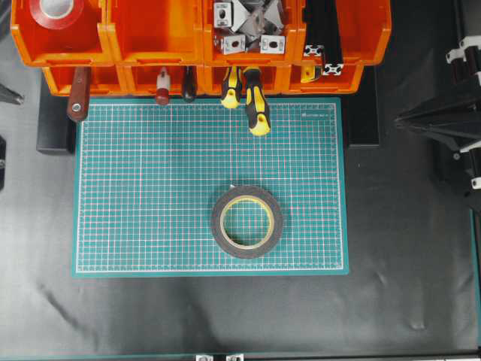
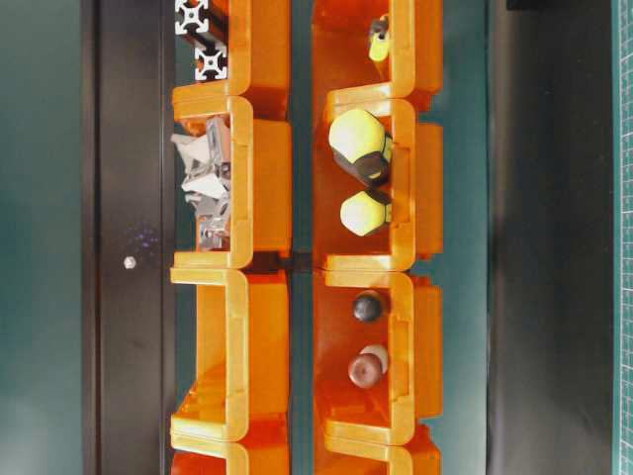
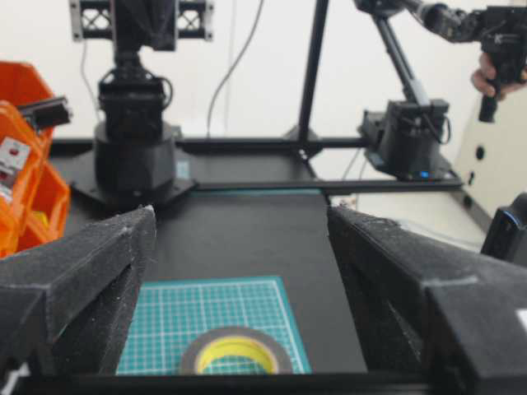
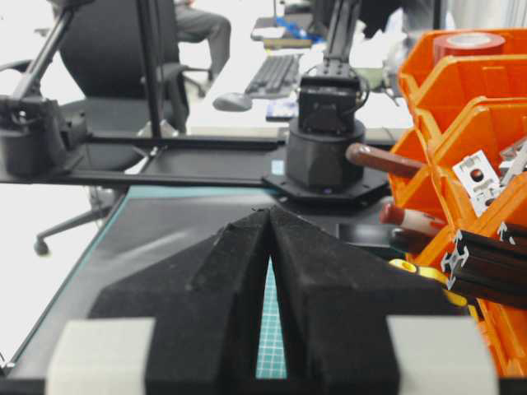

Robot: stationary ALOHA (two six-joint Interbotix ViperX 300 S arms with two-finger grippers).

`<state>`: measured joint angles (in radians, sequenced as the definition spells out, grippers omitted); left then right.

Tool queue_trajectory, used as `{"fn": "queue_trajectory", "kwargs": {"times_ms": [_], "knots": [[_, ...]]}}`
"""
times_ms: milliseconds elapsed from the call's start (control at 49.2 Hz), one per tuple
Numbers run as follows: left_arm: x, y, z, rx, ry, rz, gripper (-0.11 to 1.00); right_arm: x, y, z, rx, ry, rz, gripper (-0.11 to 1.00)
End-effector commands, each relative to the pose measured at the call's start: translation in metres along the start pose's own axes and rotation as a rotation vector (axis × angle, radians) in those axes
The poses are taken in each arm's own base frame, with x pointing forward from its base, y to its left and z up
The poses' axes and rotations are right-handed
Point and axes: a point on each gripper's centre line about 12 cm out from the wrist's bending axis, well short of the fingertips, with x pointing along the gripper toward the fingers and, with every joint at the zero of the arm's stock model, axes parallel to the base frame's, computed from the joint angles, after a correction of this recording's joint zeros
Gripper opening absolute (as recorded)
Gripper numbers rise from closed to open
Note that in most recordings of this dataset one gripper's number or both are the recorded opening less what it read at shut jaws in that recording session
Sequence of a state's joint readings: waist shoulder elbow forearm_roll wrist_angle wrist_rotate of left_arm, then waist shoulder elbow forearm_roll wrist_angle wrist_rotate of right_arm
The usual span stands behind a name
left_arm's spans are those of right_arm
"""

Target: Pick foam from container rack with left arm.

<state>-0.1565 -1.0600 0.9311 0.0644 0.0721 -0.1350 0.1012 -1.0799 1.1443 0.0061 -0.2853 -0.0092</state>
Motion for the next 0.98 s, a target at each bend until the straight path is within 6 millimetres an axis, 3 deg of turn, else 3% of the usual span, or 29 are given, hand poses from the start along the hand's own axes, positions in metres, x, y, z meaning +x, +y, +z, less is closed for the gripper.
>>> {"fn": "queue_trajectory", "kwargs": {"times_ms": [0, 955], "knots": [[0.002, 0.000, 0.002, 0.002, -0.006, 0.002, 0.81, 0.002, 0.000, 0.003, 0.000, -0.003, 0.002, 0.00], [0.005, -0.001, -0.011, -0.025, 0.028, -0.006, 0.81, -0.003, 0.002, 0.002, -0.004, -0.003, 0.014, 0.00]]}}
